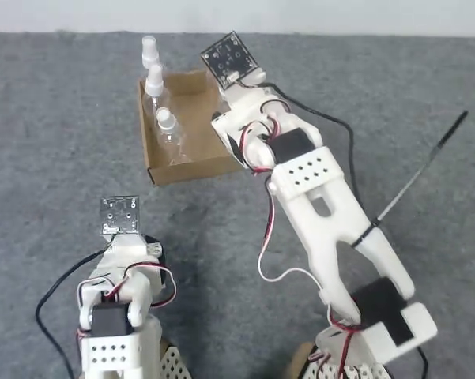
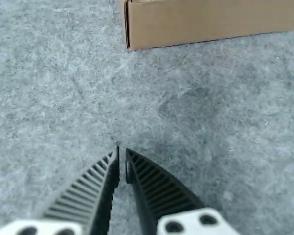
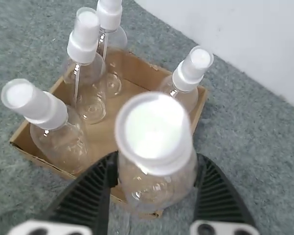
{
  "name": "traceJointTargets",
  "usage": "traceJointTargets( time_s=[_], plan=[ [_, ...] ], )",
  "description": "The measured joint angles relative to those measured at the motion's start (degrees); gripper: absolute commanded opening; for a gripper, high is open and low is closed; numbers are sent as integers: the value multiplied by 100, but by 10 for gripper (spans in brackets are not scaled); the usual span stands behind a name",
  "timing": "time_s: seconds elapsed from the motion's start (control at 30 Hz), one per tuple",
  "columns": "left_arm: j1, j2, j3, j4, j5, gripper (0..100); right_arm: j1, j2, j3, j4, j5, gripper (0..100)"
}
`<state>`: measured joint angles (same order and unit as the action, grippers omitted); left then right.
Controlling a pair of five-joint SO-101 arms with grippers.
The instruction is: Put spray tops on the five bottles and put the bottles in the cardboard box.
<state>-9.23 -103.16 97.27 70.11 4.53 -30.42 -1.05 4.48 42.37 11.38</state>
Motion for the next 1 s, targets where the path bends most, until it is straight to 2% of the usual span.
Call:
traceJointTargets(
  time_s=[0.23,0.9,1.0],
  plan=[
    [0,0,0,0,0,12,0,607,-422,-70,0,118],
    [0,0,0,0,0,12,0,1530,-440,-800,0,121],
    [0,0,0,0,0,12,0,1600,-440,-844,-202,122]
  ],
)
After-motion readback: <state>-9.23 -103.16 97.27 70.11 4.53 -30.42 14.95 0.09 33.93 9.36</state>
